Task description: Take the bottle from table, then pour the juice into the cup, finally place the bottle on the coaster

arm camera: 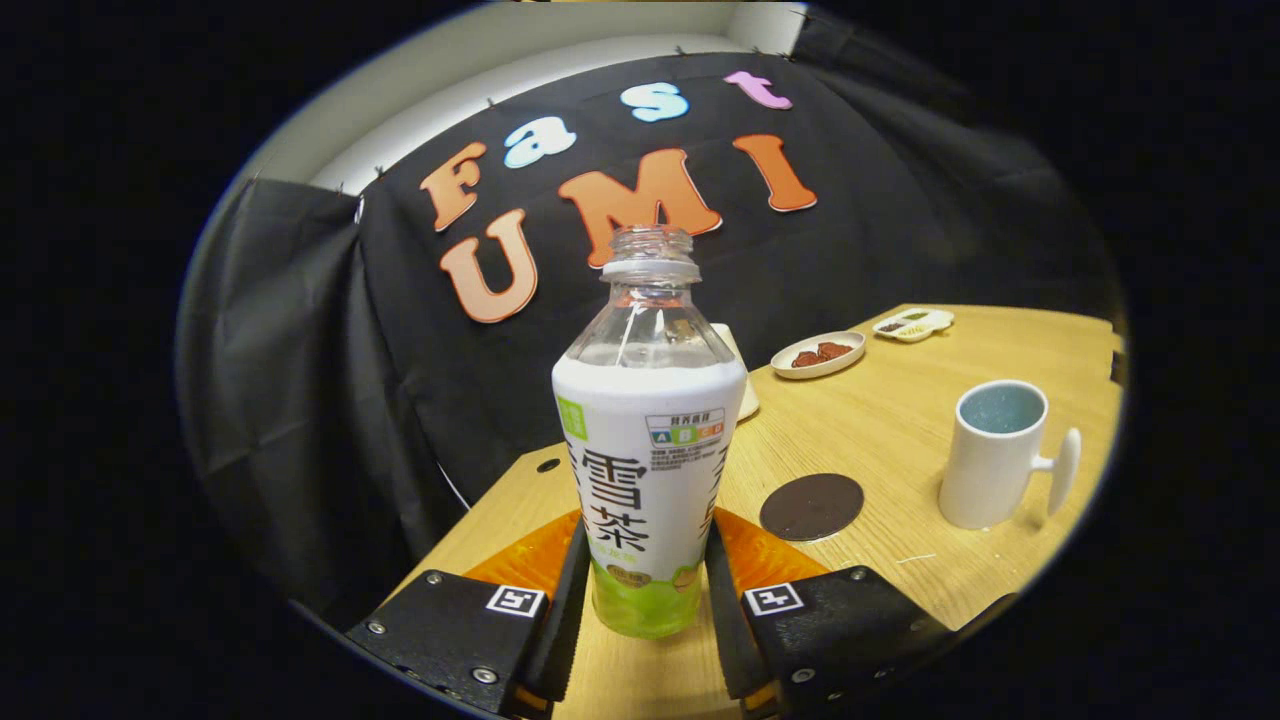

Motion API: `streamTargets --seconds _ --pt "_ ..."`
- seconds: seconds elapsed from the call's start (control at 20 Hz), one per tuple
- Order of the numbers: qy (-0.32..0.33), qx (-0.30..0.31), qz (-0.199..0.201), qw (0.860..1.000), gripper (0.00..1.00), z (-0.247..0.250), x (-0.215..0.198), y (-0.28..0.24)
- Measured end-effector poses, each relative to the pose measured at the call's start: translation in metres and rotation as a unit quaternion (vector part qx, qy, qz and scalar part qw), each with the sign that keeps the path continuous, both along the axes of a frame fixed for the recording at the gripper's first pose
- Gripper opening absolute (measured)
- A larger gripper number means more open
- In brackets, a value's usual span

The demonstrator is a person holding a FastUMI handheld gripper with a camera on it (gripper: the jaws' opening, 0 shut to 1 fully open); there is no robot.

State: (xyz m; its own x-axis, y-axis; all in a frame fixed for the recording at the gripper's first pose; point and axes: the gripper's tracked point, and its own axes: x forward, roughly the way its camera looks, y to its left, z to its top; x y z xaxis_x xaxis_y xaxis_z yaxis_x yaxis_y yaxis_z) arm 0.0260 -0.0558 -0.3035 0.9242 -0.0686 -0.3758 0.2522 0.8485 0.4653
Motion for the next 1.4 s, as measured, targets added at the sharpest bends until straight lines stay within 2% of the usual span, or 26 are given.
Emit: streamTargets --seconds 0.2,0.45,0.55,0.65,0.8,1.0,1.2,1.4 --pt "-0.016 0.089 -0.035 0.995 0.58 0.005 0.006 -0.013" --pt "-0.039 0.193 -0.072 0.978 0.57 0.007 0.009 -0.027" --pt "-0.056 0.244 -0.092 0.964 0.57 0.008 0.011 -0.034" --pt "-0.079 0.298 -0.114 0.944 0.57 0.008 0.01 -0.041" --pt "-0.093 0.354 -0.145 0.919 0.57 0.0 0.008 -0.052" --pt "-0.098 0.411 -0.17 0.89 0.57 -0.003 0.004 -0.059" --pt "-0.113 0.47 -0.177 0.857 0.57 0.003 0.007 -0.059" --pt "-0.106 0.5 -0.193 0.838 0.57 0.004 0.017 -0.066"
